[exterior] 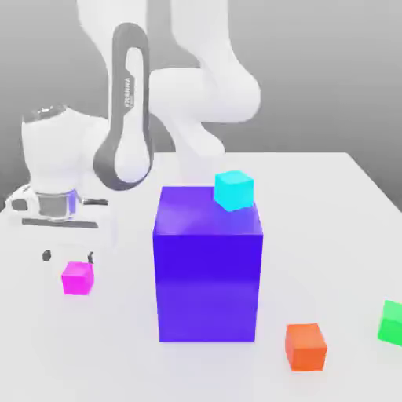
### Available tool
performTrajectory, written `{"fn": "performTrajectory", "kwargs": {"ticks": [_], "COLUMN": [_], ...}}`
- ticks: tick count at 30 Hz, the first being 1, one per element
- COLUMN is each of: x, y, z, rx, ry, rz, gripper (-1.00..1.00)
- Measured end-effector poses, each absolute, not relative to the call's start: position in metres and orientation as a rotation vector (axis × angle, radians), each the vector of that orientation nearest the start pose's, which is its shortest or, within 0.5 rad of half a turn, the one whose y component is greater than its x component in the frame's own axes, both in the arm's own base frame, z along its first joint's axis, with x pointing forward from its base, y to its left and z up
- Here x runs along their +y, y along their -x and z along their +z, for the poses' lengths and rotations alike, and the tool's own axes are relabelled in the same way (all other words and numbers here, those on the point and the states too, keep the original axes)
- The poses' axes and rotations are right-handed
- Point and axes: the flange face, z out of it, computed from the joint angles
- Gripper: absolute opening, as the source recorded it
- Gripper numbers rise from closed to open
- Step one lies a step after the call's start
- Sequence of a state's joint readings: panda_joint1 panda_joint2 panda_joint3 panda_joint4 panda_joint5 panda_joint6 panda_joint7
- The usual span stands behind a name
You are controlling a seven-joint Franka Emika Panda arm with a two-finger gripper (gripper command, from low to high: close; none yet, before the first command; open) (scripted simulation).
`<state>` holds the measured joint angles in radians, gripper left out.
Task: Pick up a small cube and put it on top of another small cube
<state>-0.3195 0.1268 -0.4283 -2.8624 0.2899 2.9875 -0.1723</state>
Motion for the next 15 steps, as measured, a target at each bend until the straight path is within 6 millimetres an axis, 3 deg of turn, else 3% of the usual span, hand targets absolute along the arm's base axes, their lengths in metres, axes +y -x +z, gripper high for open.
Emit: {"fn": "performTrajectory", "kwargs": {"ticks": [8, 9, 15], "x": [-0.251, -0.249, -0.248], "y": [-0.233, -0.233, -0.232], "z": [0.130, 0.126, 0.124], "rx": [1.315, 1.316, 1.315], "ry": [2.859, 2.856, 2.853], "rz": [-0.005, -0.003, 0.001], "gripper": [0.00, -1.00, -1.00]}}
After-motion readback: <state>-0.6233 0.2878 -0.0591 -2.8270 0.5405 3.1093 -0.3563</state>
